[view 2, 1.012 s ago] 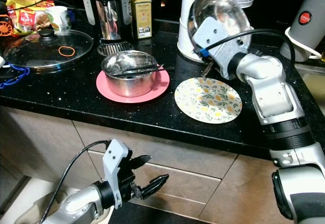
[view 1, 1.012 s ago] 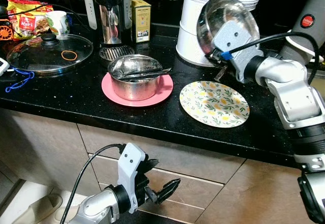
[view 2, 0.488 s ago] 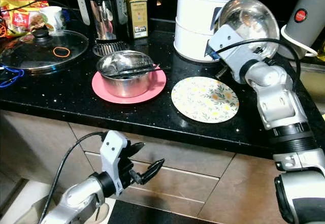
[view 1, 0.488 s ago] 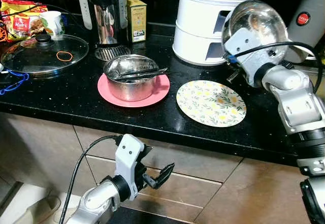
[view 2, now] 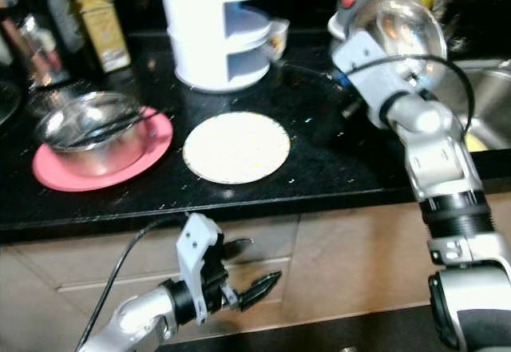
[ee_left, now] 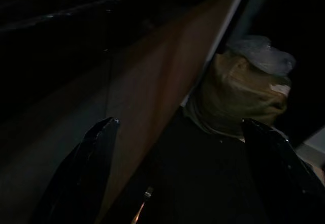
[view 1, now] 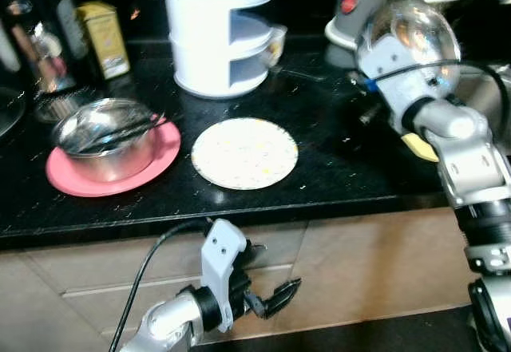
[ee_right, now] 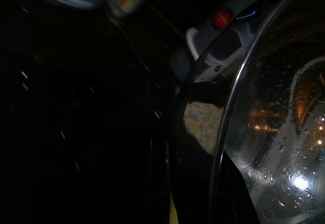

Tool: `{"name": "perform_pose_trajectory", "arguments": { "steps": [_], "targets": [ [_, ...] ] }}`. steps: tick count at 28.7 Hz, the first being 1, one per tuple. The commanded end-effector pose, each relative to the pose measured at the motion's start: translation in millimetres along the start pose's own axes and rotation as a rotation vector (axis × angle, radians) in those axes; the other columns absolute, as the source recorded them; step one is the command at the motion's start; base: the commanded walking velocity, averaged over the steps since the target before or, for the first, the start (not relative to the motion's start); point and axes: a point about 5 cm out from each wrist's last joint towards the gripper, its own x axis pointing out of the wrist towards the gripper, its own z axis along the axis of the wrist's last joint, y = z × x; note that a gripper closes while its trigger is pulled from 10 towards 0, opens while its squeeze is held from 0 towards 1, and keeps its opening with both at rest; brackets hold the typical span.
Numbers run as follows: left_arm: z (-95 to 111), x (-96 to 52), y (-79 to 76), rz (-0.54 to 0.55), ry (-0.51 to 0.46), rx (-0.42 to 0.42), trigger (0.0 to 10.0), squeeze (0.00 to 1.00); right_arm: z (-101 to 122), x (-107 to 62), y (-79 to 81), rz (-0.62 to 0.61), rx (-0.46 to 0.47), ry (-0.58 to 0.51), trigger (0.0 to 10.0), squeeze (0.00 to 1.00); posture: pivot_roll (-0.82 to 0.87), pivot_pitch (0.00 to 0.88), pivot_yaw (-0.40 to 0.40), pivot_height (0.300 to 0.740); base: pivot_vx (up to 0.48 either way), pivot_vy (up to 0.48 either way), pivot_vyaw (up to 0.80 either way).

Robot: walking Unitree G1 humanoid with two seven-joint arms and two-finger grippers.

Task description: Kitchen organization

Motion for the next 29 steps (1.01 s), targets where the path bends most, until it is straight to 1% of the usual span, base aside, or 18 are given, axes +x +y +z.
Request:
{"name": "perform_pose_trajectory", "arguments": {
  "steps": [1,5,6,7,8,9,11,13,16,18,19,24,25,29],
  "targets": [
    [-1.8,-2.5,0.0,0.003,0.013,-0.011,10.0,0.0,11.6,0.6,1.4,-0.004,-0.036,-0.049,10.0,0.0,0.06,0.0,-0.058,0.74,0.0,0.0,0.0],
    [-1.5,-2.6,0.5,0.011,0.01,-0.009,10.0,0.0,12.2,0.7,3.5,0.002,-0.029,-0.053,10.0,0.0,0.06,0.0,-0.058,0.74,0.0,0.0,0.0],
    [-1.3,-2.7,0.9,0.017,0.007,-0.009,10.0,0.0,12.4,0.9,5.9,0.014,-0.025,-0.057,10.0,0.0,0.06,0.0,-0.058,0.74,0.0,0.0,0.0],
    [-0.6,-3.0,2.3,0.031,0.003,-0.012,10.0,0.0,13.1,1.4,11.6,0.045,-0.03,-0.064,10.0,0.0,0.06,0.0,-0.059,0.74,0.0,0.0,0.0],
    [-0.6,-3.0,2.3,0.031,0.003,-0.012,10.0,0.0,13.1,1.4,11.6,0.045,-0.03,-0.064,10.0,0.0,0.06,0.0,-0.059,0.74,0.0,0.0,0.0],
    [-0.4,-3.2,3.3,0.039,0.001,-0.017,10.0,0.0,14.1,1.6,15.8,0.067,-0.033,-0.073,10.0,0.0,0.06,0.0,-0.057,0.74,0.0,-0.304,0.0],
    [-0.5,-3.2,3.6,0.041,0.001,-0.018,10.0,0.0,14.6,1.6,17.5,0.076,-0.034,-0.077,10.0,0.0,0.06,0.0,-0.057,0.74,0.0,-0.304,0.0],
    [-0.4,-3.3,5.2,0.051,-0.004,-0.028,10.0,0.0,16.7,1.6,24.8,0.112,-0.043,-0.091,10.0,0.0,0.06,0.0,-0.059,0.74,0.0,-0.321,0.0],
    [-0.5,-3.3,5.6,0.051,-0.004,-0.031,10.0,0.0,17.5,1.6,26.9,0.119,-0.042,-0.094,10.0,0.0,0.06,0.0,-0.059,0.74,0.0,-0.324,0.0],
    [-0.8,-3.1,5.4,0.047,-0.003,-0.032,10.0,0.0,18.9,1.8,31.2,0.138,-0.044,-0.101,10.0,0.0,0.06,0.0,-0.059,0.74,0.0,-0.326,0.0],
    [-1.5,-3.0,5.2,0.044,-0.001,-0.033,10.0,0.0,21.0,2.1,37.0,0.161,-0.047,-0.111,10.0,0.0,0.06,0.0,-0.058,0.74,0.0,-0.319,0.0],
    [-2.4,-2.8,5.2,0.044,0.0,-0.036,10.0,0.0,23.1,2.2,42.8,0.184,-0.048,-0.121,10.0,0.0,0.07,0.0,-0.059,0.74,0.0,-0.322,0.0],
    [-2.9,-2.8,5.0,0.043,0.001,-0.04,10.0,0.0,24.8,2.2,46.0,0.195,-0.048,-0.129,10.0,0.0,0.07,0.0,-0.059,0.74,0.0,-0.322,0.0],
    [-3.5,-2.9,4.3,0.039,0.003,-0.043,10.0,0.0,26.5,1.8,48.0,0.205,-0.051,-0.136,10.0,0.0,0.06,0.0,-0.06,0.74,0.0,-0.322,0.0]
  ]
}}
